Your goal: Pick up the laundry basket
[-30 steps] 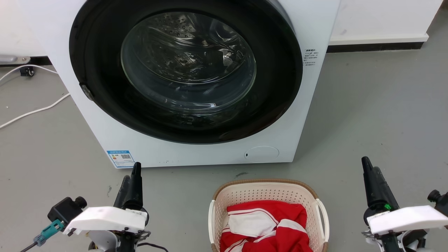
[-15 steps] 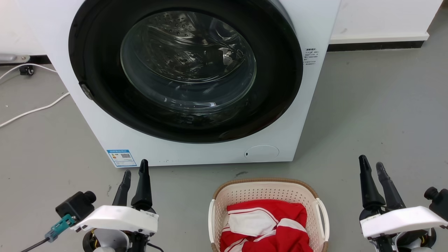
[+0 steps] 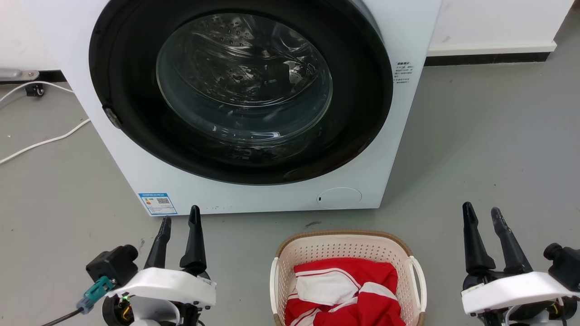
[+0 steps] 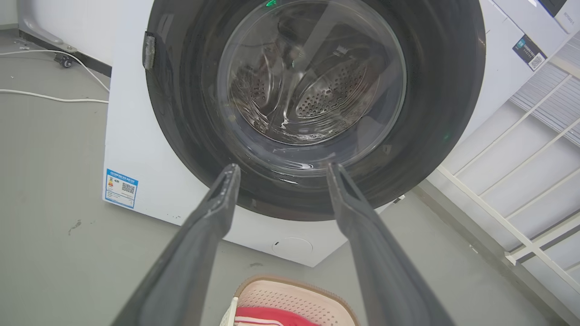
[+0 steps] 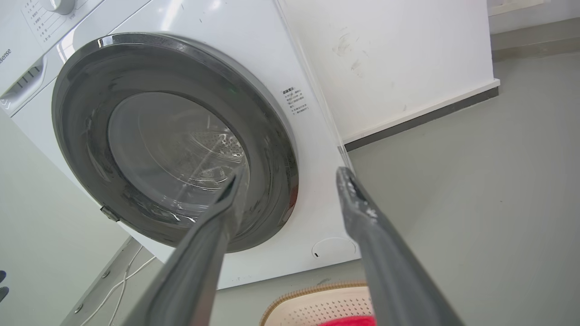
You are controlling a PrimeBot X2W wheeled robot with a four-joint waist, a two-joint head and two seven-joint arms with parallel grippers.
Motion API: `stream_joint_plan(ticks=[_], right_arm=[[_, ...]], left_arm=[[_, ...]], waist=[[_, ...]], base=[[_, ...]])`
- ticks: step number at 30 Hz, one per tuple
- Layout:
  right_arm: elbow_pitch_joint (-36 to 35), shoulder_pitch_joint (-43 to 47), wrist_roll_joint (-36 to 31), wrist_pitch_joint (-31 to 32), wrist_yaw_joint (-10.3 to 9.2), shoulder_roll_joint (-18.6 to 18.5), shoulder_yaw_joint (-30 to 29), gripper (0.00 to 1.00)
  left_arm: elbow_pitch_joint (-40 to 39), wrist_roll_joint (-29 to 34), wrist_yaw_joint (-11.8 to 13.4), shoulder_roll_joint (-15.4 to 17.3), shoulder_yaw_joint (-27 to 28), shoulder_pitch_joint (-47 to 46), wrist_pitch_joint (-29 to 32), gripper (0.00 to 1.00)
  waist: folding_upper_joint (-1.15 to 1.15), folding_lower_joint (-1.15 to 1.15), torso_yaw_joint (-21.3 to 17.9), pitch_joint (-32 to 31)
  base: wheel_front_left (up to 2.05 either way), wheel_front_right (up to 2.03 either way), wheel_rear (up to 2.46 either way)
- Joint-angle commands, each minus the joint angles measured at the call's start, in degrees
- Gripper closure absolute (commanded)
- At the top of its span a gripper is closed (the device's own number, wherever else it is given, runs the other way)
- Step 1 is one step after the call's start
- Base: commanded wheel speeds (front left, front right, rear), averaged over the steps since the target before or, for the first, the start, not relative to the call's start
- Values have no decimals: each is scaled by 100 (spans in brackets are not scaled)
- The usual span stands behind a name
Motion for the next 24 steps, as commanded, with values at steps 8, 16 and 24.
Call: stream_joint_plan(ticks=[8,16,24], right_arm=[[-180,71,-623,-163,0,-23,33,0],[-233,142,-1033,-279,0,-24,64,0],[-281,194,-1409,-390,0,-25,79,0]], left_arm=[[-89,612,37,19,-97,32,-165,0],[-84,1067,48,20,-174,80,-277,0],[-78,1478,70,21,-251,120,-386,0]], waist=[[0,0,3,-1],[0,0,3,-7],[0,0,11,-10]], base=[[0,0,0],[0,0,0],[0,0,0]])
